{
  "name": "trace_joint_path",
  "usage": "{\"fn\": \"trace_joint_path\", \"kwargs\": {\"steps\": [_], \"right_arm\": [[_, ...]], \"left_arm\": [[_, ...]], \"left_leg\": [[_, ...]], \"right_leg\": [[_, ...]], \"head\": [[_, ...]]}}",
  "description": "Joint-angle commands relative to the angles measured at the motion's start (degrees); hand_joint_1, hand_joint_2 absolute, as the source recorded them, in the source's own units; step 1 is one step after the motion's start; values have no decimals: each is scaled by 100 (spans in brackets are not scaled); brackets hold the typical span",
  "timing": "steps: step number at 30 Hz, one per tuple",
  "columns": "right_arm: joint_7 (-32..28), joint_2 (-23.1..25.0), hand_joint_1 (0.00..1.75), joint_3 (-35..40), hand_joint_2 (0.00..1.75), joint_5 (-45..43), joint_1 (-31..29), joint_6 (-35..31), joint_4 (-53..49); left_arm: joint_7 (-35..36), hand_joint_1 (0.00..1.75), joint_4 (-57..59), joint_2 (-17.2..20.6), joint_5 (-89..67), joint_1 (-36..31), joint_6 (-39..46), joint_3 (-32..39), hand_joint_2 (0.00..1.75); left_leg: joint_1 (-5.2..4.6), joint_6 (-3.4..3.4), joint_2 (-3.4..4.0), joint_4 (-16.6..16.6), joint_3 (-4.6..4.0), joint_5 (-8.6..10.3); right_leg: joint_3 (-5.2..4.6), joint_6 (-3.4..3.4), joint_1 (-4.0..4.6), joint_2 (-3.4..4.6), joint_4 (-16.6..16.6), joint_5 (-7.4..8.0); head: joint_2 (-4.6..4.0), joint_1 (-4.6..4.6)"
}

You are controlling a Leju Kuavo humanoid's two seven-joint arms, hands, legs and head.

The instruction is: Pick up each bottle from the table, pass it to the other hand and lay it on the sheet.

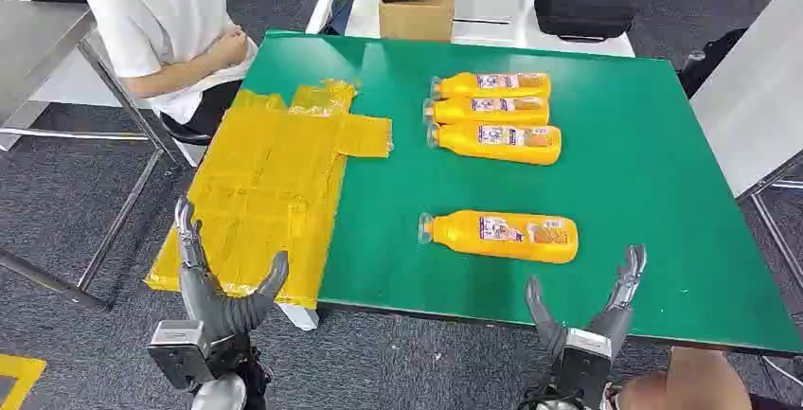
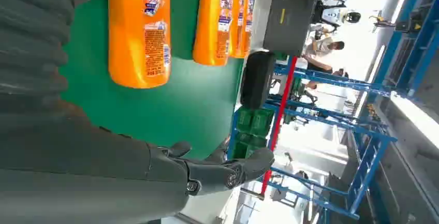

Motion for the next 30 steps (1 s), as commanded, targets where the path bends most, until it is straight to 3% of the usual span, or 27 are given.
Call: {"fn": "trace_joint_path", "kwargs": {"steps": [1,4,9,11,17,22,30], "right_arm": [[338,-303,0,186,175,913,-332,-55,499],[751,-536,0,66,175,1384,-750,319,906],[1434,-1016,0,12,175,2338,-1987,908,2248],[1711,-1189,0,198,175,2745,-2500,1201,2765],[2184,-1382,0,671,175,3374,-3284,1637,3586],[2313,-1456,0,985,175,3681,-3529,1887,3828],[2308,-1731,0,1609,175,3809,-2842,2291,2837]], "left_arm": [[43,0,293,114,-34,-261,-75,-13,175],[67,0,378,103,-23,-393,-156,-33,175],[101,0,491,52,11,-548,-360,-25,175],[112,0,566,47,43,-650,-471,-35,175],[135,0,661,21,68,-783,-591,-50,175],[144,0,650,12,85,-820,-626,-45,175],[156,0,541,17,90,-719,-624,98,175]], "left_leg": [[5,-8,15,-5,29,-10],[6,-7,16,-5,32,-8],[5,-3,33,-12,36,-2],[4,-3,38,-10,36,-2],[-2,6,23,-3,26,7],[-2,5,25,0,28,3],[0,5,8,-2,22,4]], "right_leg": [[28,-12,7,7,-8,-6],[31,-12,8,8,-10,-3],[34,-9,7,24,-21,11],[33,-9,7,27,-19,14],[27,-1,2,12,-7,12],[27,-2,2,13,-1,8],[28,-1,3,-2,-5,4]], "head": [[0,0],[0,0],[0,0],[0,0],[0,0],[0,2],[0,0]]}}
